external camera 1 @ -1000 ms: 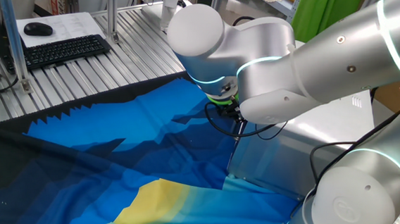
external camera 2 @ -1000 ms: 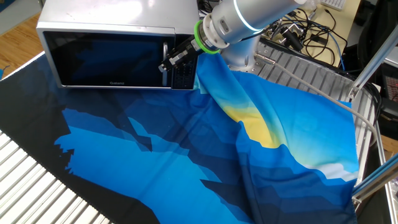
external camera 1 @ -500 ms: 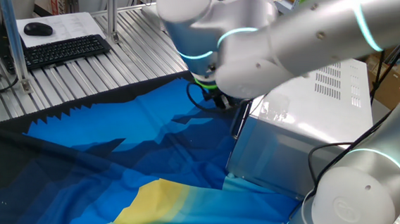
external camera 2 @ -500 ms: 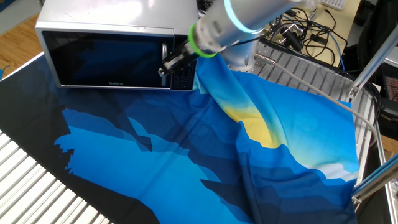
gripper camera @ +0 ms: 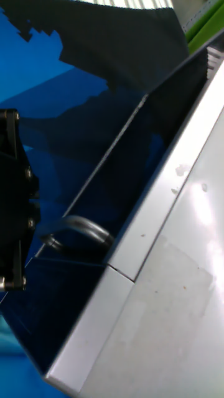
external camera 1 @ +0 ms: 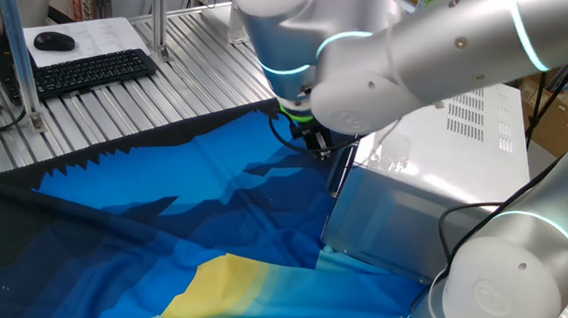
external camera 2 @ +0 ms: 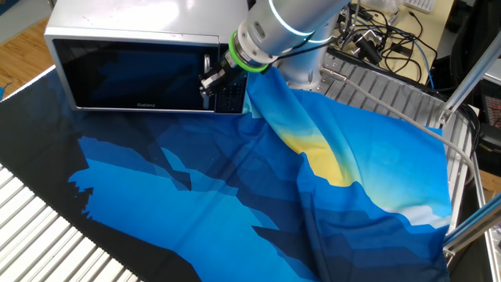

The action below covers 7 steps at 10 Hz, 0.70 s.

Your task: Open the microwave door

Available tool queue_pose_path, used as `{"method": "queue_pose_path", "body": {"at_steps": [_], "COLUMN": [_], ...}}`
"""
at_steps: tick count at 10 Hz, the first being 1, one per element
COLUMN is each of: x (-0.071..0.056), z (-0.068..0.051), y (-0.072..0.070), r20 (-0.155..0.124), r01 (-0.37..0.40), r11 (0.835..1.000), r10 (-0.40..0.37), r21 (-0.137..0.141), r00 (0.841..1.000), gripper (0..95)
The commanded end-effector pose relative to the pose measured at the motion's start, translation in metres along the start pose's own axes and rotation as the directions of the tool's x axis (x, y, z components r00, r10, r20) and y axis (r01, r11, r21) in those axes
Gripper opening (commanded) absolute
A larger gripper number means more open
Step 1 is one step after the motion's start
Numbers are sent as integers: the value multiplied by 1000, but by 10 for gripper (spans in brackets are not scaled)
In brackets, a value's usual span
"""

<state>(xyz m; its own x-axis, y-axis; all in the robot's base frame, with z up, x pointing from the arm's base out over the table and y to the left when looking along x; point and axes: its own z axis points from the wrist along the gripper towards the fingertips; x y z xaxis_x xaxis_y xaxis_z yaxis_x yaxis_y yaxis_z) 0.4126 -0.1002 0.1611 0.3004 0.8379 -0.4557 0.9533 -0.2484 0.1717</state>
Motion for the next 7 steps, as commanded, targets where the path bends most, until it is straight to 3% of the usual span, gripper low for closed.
{"method": "queue_pose_path", "body": {"at_steps": [1, 4, 5, 7], "x": [-3, -9, -13, -15], "z": [0, 1, 3, 5], "y": [-8, -15, -21, -25], "r20": [3, 10, 17, 18], "r01": [12, 35, 61, 74], "r11": [1000, 999, 998, 997], "r10": [-12, -35, -61, -74], "r21": [-2, -13, -25, -29], "r00": [1000, 999, 998, 997], "gripper": [190, 190, 380, 380]}}
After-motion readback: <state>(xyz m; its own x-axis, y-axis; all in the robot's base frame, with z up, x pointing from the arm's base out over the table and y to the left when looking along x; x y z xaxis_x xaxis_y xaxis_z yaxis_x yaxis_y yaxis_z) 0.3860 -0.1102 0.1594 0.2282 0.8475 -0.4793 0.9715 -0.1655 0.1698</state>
